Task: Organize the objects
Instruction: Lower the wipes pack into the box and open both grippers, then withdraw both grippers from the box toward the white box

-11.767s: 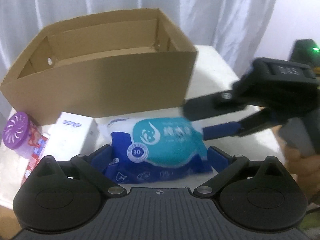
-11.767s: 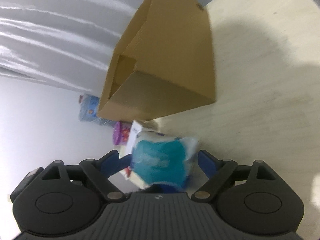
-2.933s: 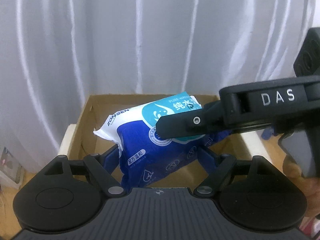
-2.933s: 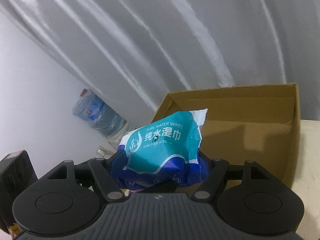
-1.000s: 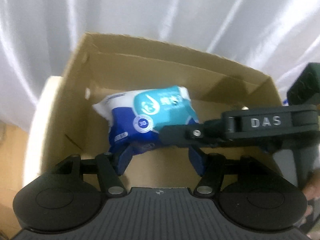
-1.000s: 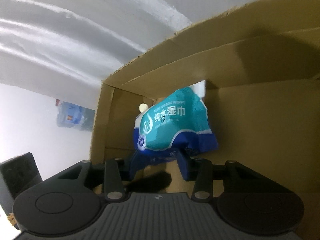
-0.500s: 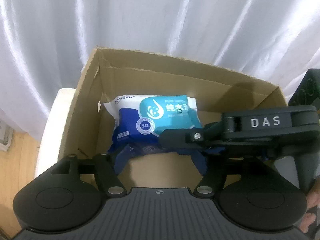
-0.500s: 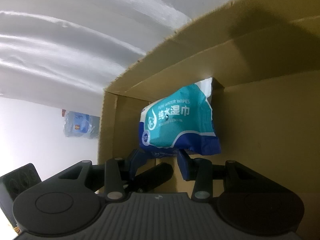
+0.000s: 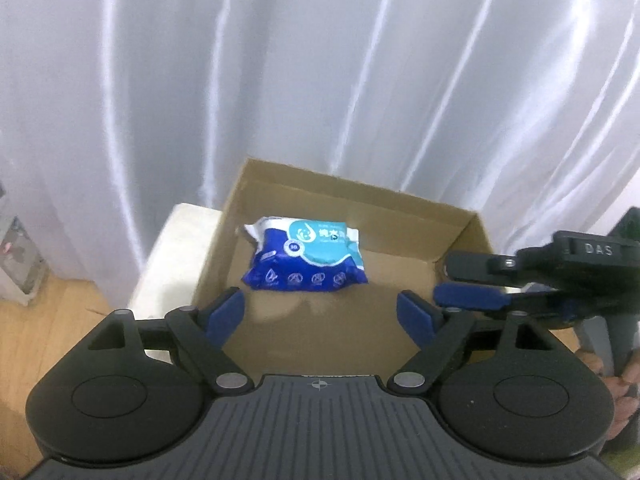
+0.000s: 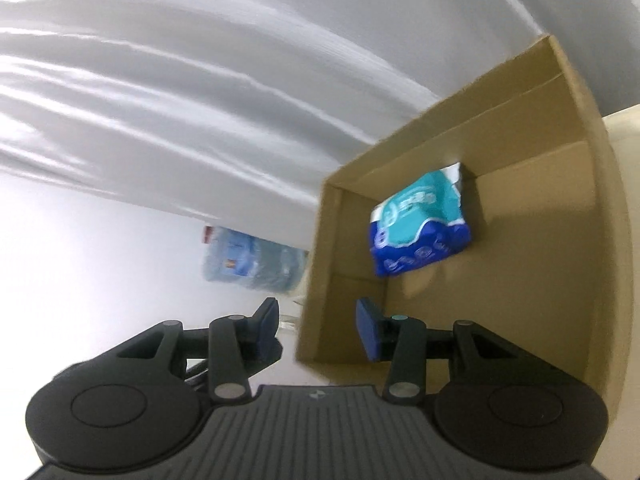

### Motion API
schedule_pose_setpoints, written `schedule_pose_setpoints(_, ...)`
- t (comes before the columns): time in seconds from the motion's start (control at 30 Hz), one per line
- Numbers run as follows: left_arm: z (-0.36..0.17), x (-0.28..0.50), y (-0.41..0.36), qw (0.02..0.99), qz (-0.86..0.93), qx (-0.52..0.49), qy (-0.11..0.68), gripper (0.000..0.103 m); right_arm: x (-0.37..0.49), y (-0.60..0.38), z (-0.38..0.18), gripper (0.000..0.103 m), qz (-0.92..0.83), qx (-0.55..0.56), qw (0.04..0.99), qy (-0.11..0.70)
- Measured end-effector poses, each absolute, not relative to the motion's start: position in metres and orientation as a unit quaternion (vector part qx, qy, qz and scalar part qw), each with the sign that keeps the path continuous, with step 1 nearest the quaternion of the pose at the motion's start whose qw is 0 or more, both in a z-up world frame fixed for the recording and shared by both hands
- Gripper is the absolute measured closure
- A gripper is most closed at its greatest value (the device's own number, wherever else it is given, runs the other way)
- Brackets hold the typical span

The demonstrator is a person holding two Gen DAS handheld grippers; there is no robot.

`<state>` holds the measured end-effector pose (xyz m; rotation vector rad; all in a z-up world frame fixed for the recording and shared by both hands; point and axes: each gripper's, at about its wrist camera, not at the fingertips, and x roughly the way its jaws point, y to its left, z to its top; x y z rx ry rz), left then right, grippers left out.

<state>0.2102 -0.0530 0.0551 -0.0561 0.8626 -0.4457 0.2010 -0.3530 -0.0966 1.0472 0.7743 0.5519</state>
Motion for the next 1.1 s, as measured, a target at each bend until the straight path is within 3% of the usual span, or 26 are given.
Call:
schedule_pose_setpoints(0.23, 0.044, 0.135, -0.030, 0.903, -0.191, -0.053, 0.381, 0.010, 0.145, -0.341, -0.092, 0.053, 0.273, 0.448, 0.779, 0.343)
schedule_pose_setpoints(0.5, -0.008, 0.078, -0.023, 0.899, -0.166, -0.082, 0.396, 0.009, 0.110, -0.310, -0.112, 0.051, 0.259, 0.359, 0.818, 0.366)
schedule_pose_setpoints(0.73, -0.052, 0.072, -0.047, 0.896, -0.157, -0.031, 0.414, 0.009, 0.101, -0.284, -0.131, 0.047, 0.230, 0.290, 0.854, 0.365)
schedule_pose_setpoints(0.83, -0.057, 0.070, -0.051, 0.899, -0.162, -0.009, 0.406, 0.010, 0.104, -0.275, -0.133, 0.039, 0.221, 0.268, 0.867, 0.358)
schedule_pose_setpoints(1.1, -0.074, 0.078, -0.055, 0.897, -0.175, 0.014, 0.405, 0.014, 0.128, -0.250, -0.148, 0.038, 0.215, 0.234, 0.875, 0.365)
